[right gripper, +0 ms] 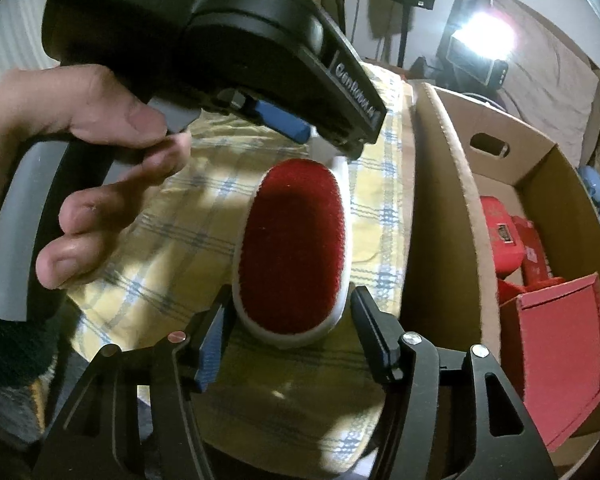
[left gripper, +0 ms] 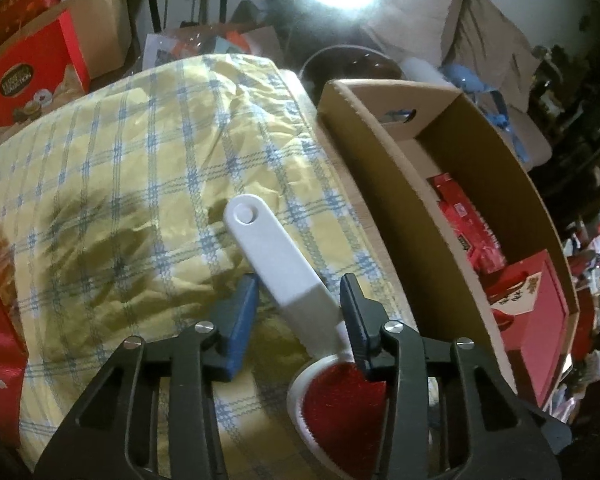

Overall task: Organize objects
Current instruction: 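Close the left tool on the white brush handle while the right tool hovers over the brush head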

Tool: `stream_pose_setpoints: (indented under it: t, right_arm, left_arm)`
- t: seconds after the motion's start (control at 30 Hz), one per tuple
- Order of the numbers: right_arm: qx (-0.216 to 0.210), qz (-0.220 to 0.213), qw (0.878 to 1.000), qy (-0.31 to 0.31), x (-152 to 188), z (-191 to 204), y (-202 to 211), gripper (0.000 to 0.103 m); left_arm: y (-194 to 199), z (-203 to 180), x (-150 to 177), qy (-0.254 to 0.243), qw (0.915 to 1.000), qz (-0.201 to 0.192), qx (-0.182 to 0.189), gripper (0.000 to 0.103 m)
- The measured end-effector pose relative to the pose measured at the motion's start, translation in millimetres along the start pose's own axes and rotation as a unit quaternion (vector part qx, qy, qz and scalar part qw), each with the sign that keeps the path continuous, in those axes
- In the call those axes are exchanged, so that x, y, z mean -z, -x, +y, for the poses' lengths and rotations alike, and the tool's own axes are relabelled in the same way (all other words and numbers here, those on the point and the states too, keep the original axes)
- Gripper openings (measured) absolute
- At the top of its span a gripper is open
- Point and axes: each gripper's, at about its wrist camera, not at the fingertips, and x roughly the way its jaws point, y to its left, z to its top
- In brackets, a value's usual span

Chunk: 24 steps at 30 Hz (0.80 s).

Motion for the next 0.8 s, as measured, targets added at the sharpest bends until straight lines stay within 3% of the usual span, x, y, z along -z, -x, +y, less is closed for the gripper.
stream_pose_setpoints:
  t: [0.27,0.5,0.8]
  right_arm:
    - [0.000,-0.003,1.000,-0.007,-1,0,-1,0.061]
    - [-0.021,-0.048,0.996,-0.069,-1,-7,1,0.059]
    - [0.012,-0.081,0.995,-0.055,-3,7,11,0.059]
  left_arm:
    - [19,-8,-2,-0.013,0.9996,-0.021,0.009,0.035]
    - [26,-13,-2,-0.019,0.9993,-0.031,0.012,0.034]
    - [48,-17,0,-0.025,0.9978,-0.059,0.017,0.033]
